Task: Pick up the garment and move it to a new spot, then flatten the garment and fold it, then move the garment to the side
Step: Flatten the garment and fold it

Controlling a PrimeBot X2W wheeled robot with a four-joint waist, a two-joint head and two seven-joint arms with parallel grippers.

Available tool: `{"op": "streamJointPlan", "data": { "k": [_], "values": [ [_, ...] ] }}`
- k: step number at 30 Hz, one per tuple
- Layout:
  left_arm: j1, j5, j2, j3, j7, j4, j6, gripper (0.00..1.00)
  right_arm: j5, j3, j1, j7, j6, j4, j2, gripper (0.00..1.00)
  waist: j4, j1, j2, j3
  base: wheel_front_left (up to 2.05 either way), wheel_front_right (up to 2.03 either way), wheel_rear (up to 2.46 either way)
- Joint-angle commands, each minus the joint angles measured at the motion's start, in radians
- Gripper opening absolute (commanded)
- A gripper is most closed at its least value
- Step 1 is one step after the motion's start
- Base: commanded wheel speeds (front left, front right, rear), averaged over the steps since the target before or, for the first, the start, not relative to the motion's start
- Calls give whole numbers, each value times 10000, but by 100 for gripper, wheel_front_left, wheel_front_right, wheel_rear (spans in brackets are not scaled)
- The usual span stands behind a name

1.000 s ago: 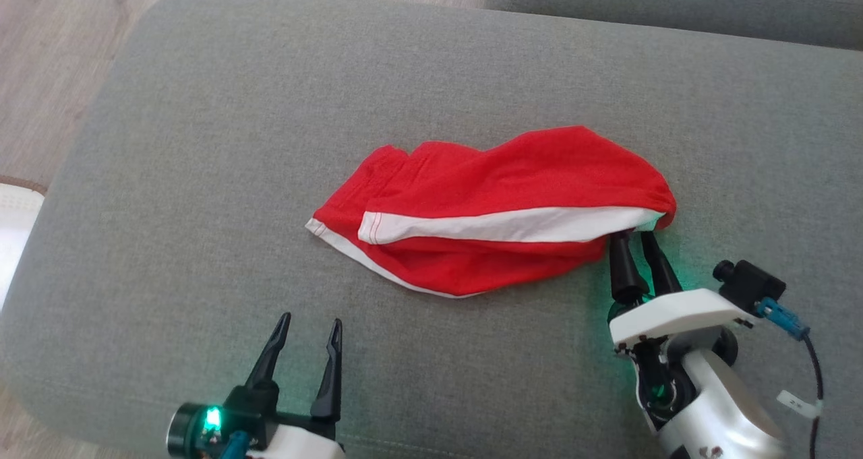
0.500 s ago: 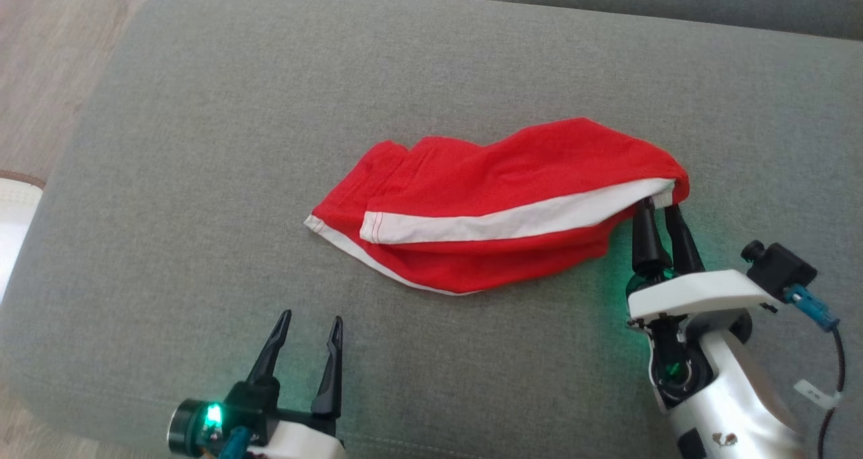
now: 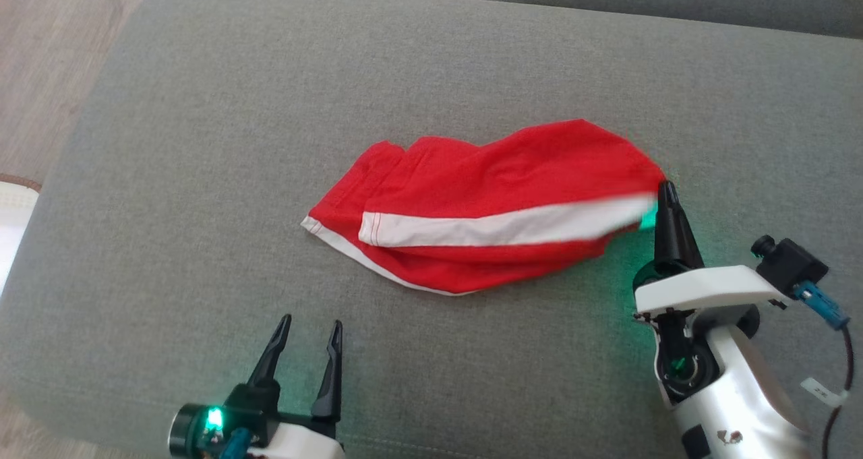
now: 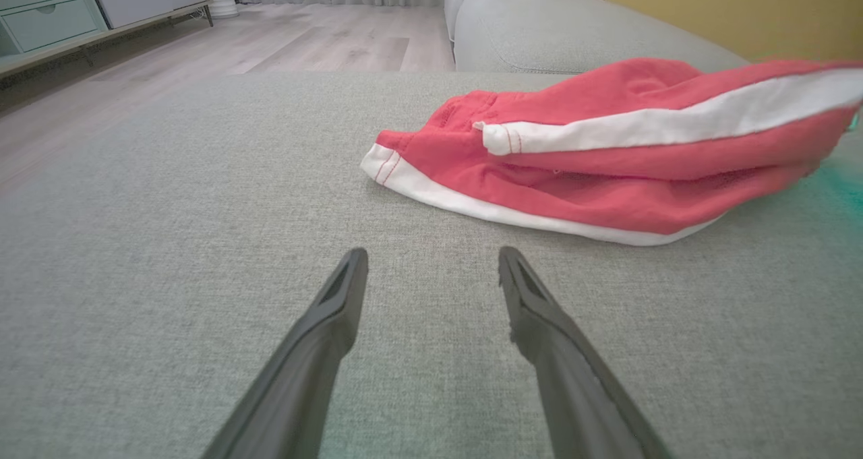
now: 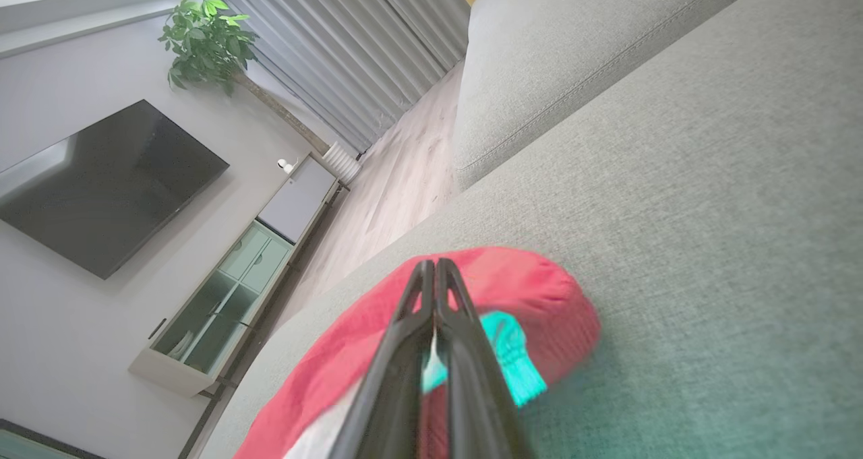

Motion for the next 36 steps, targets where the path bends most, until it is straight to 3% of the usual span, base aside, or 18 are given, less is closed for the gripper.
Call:
{"op": "streamJointPlan", "data": {
  "k": [1,9,10,11,12,19,23,27,36],
  "values": [
    [-381,-88,14,251,-53,-242,40,100,-40,196,-113,-55,-6,-290,112,0,-26,0,0,-30,0,0,0],
    [-349,-90,14,316,-53,-308,55,100,-298,133,-7,-55,-6,-290,112,0,-258,0,0,-272,0,0,0],
    [-341,-95,14,324,-53,-342,71,100,-430,87,27,-55,-6,-297,112,18,-300,0,0,-313,0,0,0],
    [-326,-96,14,329,-53,-367,83,100,-674,13,62,-55,-6,-315,112,78,-347,0,0,-361,0,0,0],
    [-305,-89,14,338,-53,-379,97,100,-987,-9,114,-55,-6,-345,112,100,-399,0,0,-421,0,0,0],
    [-105,-92,14,620,-53,-436,199,100,-4241,-594,879,-55,-6,-827,112,100,-894,0,0,-935,0,0,0],
    [109,-114,14,820,-53,-416,271,100,-5249,-822,1509,-55,-6,-1125,112,100,-1230,0,0,-1347,0,0,0],
    [400,-175,14,1027,-53,-426,323,100,-5880,-790,2126,-55,-6,-1170,112,100,-1612,0,0,-1695,0,0,0],
    [296,-806,14,1281,-53,-447,111,100,-6083,-784,2594,-55,-6,-1021,112,100,-2256,0,0,-1649,0,0,0]
  ]
}}
